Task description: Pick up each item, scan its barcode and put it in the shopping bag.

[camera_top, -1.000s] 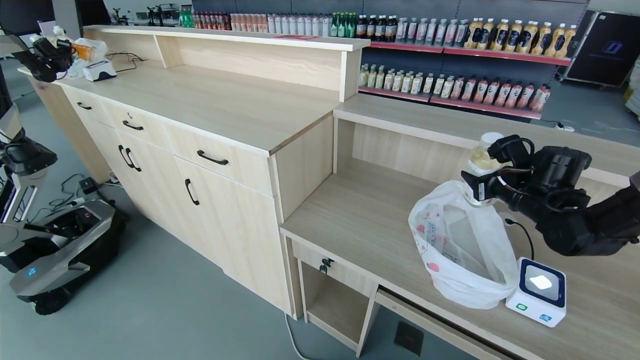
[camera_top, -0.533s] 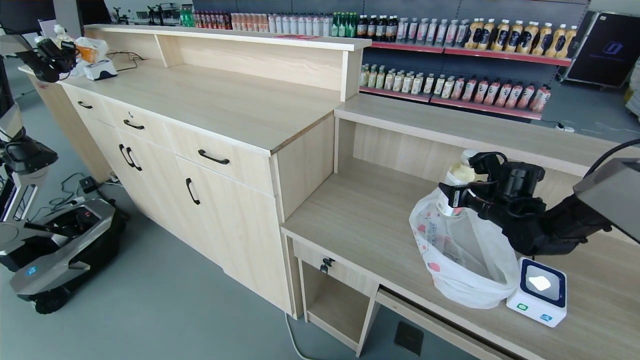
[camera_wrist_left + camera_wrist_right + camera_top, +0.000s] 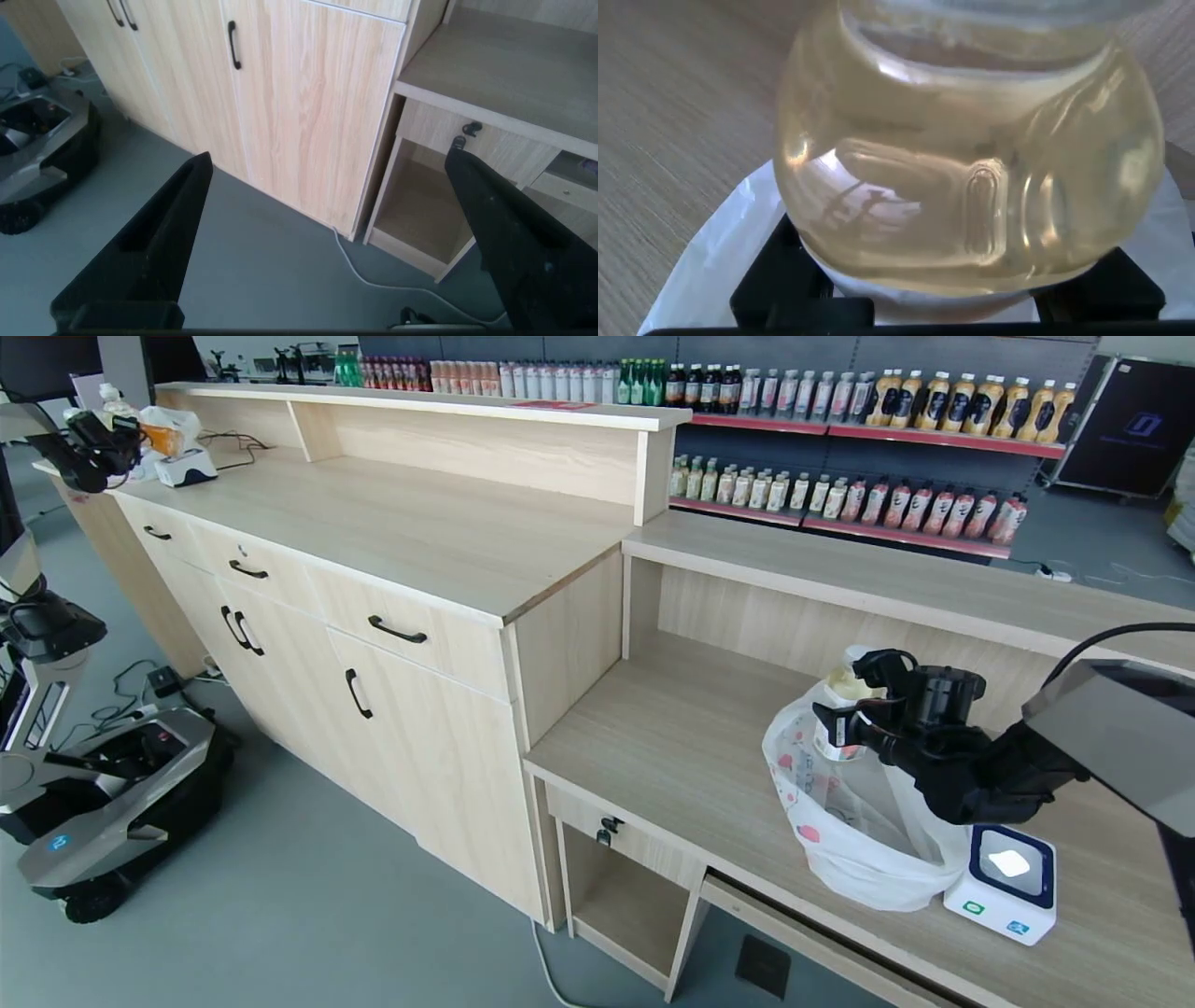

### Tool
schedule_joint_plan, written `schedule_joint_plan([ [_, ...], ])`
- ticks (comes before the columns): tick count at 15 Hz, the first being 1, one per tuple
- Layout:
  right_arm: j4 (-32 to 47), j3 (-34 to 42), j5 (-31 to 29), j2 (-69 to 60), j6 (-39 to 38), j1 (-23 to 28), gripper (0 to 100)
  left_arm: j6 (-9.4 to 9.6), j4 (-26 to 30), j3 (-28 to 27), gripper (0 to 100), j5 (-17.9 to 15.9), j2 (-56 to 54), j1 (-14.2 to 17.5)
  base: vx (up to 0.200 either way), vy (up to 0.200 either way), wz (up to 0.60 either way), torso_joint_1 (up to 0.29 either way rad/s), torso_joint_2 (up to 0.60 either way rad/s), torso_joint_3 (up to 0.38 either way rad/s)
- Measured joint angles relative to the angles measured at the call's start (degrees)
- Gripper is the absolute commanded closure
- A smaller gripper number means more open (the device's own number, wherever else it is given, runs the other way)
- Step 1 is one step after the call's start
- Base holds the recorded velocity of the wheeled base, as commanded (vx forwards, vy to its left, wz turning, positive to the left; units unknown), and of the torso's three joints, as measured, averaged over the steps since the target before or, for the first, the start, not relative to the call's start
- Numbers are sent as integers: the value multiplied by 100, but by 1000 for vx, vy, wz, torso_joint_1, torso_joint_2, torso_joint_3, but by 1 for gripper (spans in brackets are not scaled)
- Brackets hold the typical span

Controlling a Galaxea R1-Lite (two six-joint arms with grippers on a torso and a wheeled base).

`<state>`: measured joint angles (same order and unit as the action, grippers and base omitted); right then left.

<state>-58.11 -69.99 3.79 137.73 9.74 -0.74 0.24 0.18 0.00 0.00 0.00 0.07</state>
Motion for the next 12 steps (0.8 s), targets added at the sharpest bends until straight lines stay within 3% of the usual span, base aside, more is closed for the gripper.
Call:
schedule_joint_plan([
  [12, -43, -608, 12, 731, -20, 28, 100, 2, 0, 0, 0, 0, 0, 0, 0, 0, 0, 0, 0, 0],
])
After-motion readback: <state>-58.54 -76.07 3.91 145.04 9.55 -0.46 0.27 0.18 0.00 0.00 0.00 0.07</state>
